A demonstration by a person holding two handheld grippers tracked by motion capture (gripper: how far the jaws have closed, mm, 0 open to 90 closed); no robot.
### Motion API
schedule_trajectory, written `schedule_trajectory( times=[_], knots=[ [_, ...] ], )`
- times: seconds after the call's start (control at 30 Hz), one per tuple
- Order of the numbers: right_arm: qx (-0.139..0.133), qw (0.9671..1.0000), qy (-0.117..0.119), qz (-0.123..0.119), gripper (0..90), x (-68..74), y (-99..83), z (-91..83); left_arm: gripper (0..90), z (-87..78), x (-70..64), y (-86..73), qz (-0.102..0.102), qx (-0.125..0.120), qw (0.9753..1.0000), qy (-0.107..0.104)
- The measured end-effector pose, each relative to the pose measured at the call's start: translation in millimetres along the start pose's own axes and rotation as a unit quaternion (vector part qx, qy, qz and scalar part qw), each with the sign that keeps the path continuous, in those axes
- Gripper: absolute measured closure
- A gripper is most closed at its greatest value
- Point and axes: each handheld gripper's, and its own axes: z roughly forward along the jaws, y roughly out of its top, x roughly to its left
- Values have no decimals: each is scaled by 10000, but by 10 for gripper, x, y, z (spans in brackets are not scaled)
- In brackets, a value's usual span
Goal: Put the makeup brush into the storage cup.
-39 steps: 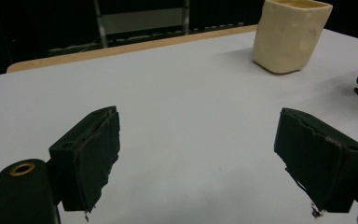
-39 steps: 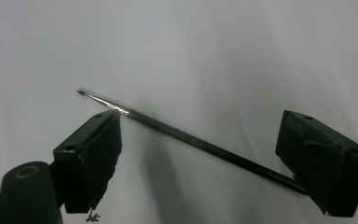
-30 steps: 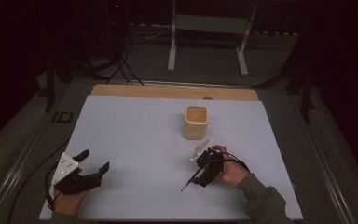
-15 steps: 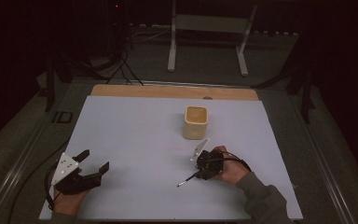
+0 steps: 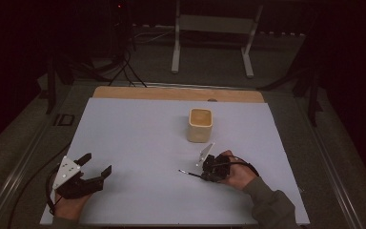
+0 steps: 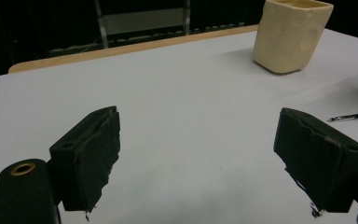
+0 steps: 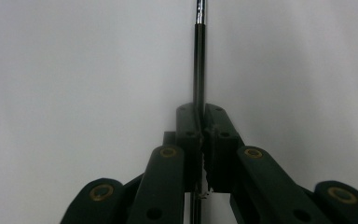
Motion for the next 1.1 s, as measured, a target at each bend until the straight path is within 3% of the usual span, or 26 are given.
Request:
schedule_trajectory(
  times=[0.63, 1.1],
  knots=[
    [-503, 9985, -79, 218, 853, -45, -27, -146, 156, 3, -1, -1, -4, 2, 10000, 0],
    [-1015, 9939, -131, 416, 854, -91, -72, -328, 156, 9, -2, -3, -11, 17, 10000, -5]
  ],
)
